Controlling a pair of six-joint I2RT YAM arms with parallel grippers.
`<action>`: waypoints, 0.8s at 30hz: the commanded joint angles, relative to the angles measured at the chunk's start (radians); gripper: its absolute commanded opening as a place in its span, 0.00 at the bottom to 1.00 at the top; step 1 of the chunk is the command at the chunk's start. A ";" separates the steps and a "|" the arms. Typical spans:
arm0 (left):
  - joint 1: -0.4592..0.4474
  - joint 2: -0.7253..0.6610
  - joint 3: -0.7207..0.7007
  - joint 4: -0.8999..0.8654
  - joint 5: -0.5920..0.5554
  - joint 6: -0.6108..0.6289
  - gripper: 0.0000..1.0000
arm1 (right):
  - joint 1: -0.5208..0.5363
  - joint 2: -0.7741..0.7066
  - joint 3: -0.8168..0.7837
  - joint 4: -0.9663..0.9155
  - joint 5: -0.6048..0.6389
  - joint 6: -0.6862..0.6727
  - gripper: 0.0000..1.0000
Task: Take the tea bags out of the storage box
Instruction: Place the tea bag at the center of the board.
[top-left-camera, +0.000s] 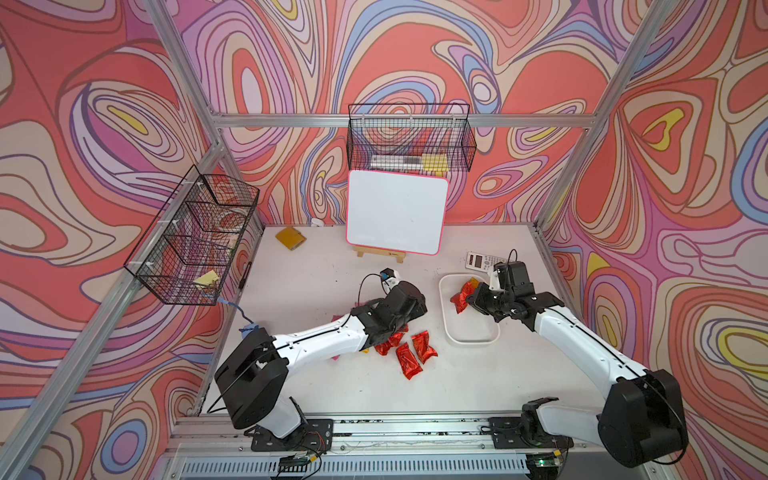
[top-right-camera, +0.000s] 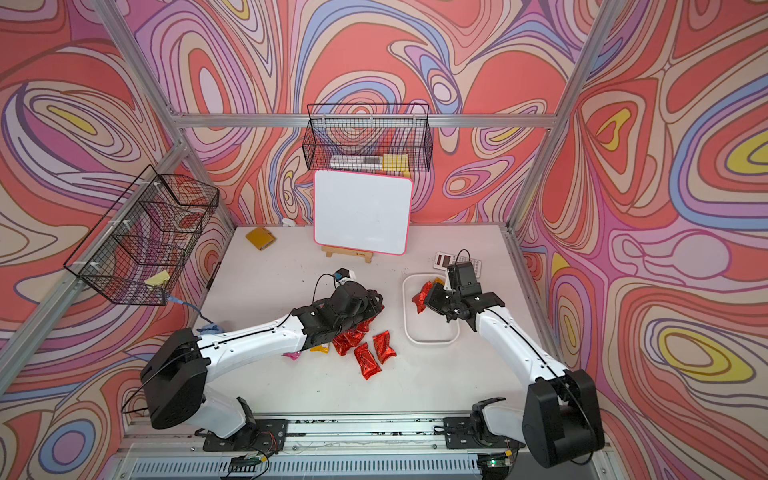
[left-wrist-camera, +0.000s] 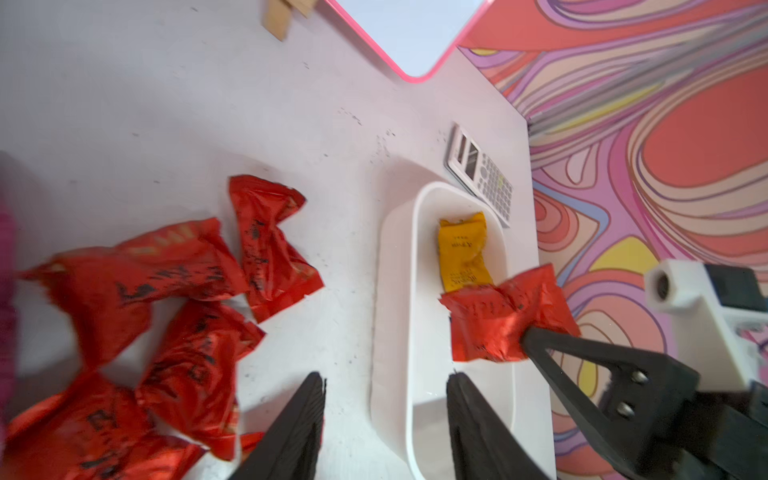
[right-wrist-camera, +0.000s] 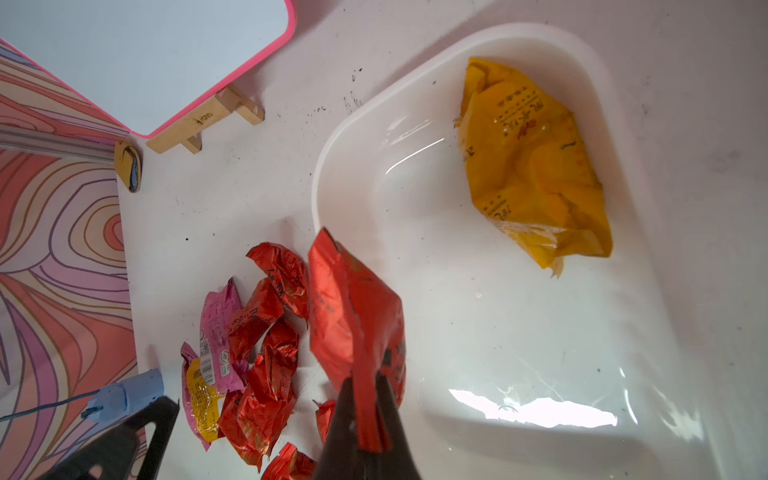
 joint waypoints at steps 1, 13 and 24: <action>0.033 -0.050 -0.062 -0.107 -0.108 -0.062 0.52 | 0.045 0.029 0.070 -0.091 -0.035 -0.051 0.00; 0.075 -0.150 -0.154 -0.185 -0.160 -0.133 0.51 | 0.232 0.411 0.383 -0.295 -0.010 -0.190 0.00; 0.077 -0.160 -0.160 -0.181 -0.120 -0.100 0.51 | 0.253 0.633 0.539 -0.378 0.053 -0.253 0.18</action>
